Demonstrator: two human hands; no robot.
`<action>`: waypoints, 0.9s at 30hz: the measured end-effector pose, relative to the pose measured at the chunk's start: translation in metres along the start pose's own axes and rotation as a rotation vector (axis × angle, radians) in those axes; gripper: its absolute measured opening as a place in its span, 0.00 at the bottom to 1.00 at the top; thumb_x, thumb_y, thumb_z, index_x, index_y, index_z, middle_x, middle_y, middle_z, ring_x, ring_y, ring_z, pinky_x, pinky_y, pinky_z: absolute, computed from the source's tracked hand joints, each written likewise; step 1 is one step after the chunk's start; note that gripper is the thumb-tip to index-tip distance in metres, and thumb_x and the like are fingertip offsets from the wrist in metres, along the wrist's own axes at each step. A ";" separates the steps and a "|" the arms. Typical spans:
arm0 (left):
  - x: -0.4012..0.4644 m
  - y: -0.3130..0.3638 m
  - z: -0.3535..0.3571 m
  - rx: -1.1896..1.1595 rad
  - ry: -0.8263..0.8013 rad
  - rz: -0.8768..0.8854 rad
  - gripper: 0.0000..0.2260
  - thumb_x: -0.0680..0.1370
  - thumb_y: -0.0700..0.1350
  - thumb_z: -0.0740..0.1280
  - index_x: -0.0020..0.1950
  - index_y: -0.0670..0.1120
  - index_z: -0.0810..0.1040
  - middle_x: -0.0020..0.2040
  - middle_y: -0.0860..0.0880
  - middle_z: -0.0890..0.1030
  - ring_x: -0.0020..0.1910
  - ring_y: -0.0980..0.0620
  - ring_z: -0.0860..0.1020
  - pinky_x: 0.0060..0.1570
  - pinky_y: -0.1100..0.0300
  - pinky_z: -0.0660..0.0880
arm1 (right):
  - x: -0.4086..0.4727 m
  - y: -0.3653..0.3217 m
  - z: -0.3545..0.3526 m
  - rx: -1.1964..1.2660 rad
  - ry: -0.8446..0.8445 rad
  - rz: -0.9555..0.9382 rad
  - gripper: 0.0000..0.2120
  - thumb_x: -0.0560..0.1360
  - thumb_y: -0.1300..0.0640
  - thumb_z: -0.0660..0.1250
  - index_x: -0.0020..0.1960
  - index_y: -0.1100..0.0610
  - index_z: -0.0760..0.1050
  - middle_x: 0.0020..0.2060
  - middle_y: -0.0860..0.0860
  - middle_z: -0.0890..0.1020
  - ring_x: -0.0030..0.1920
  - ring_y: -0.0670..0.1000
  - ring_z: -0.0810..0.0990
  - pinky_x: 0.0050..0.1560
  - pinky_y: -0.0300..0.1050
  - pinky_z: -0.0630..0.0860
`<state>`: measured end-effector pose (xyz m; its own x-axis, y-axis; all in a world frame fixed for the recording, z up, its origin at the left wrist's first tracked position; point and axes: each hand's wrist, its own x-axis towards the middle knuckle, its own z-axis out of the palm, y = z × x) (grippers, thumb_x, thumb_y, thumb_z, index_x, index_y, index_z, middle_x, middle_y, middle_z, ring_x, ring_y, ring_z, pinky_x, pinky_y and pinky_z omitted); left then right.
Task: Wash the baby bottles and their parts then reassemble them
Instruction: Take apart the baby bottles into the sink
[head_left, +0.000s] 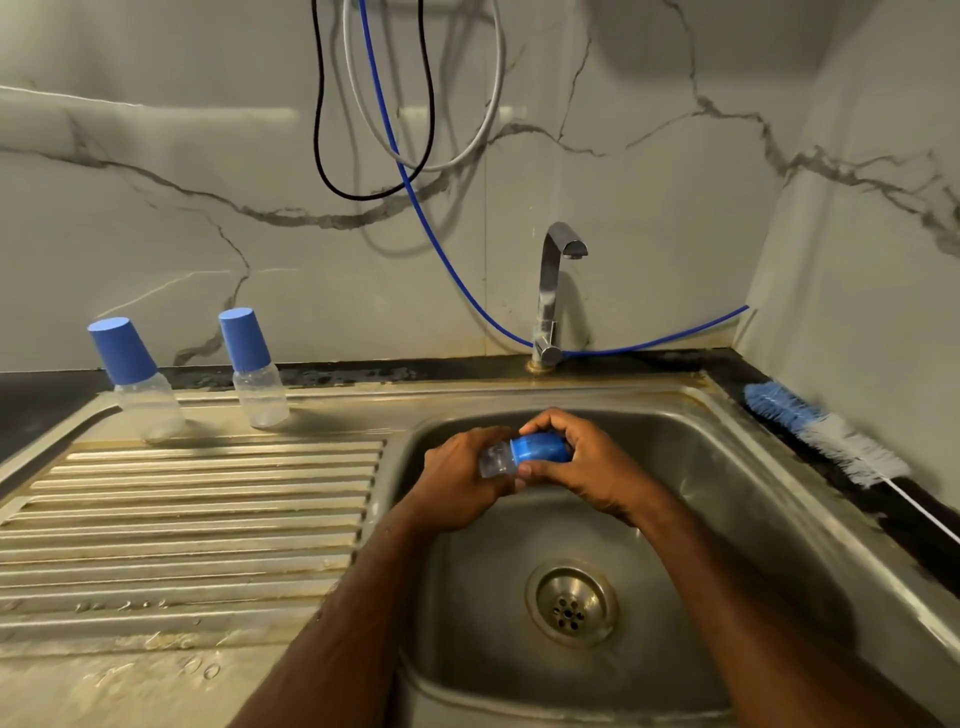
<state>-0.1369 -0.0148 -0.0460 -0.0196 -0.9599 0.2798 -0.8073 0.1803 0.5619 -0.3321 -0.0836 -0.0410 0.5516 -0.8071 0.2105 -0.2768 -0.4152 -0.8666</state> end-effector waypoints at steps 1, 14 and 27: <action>0.000 0.000 -0.001 -0.001 -0.012 -0.005 0.27 0.78 0.53 0.72 0.75 0.56 0.69 0.62 0.56 0.73 0.60 0.61 0.66 0.62 0.59 0.62 | -0.001 0.000 -0.003 -0.005 0.003 -0.009 0.18 0.70 0.57 0.78 0.57 0.46 0.77 0.55 0.44 0.80 0.55 0.47 0.80 0.54 0.43 0.81; 0.019 0.023 0.026 -0.240 0.111 -0.230 0.26 0.74 0.47 0.77 0.70 0.48 0.74 0.63 0.48 0.79 0.56 0.55 0.77 0.56 0.60 0.74 | -0.017 0.020 -0.050 0.026 0.270 0.214 0.21 0.68 0.60 0.80 0.56 0.46 0.80 0.55 0.47 0.81 0.51 0.50 0.82 0.42 0.45 0.83; 0.035 0.016 0.071 -0.722 0.034 -0.354 0.22 0.74 0.42 0.77 0.64 0.48 0.74 0.59 0.47 0.78 0.55 0.48 0.79 0.50 0.54 0.79 | -0.023 0.114 -0.061 -0.578 0.138 0.550 0.24 0.68 0.64 0.76 0.62 0.52 0.77 0.60 0.57 0.80 0.55 0.56 0.80 0.56 0.47 0.77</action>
<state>-0.1923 -0.0607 -0.0832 0.1932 -0.9811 0.0074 -0.1812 -0.0283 0.9830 -0.4241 -0.1379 -0.1170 0.1267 -0.9877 -0.0916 -0.8639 -0.0645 -0.4995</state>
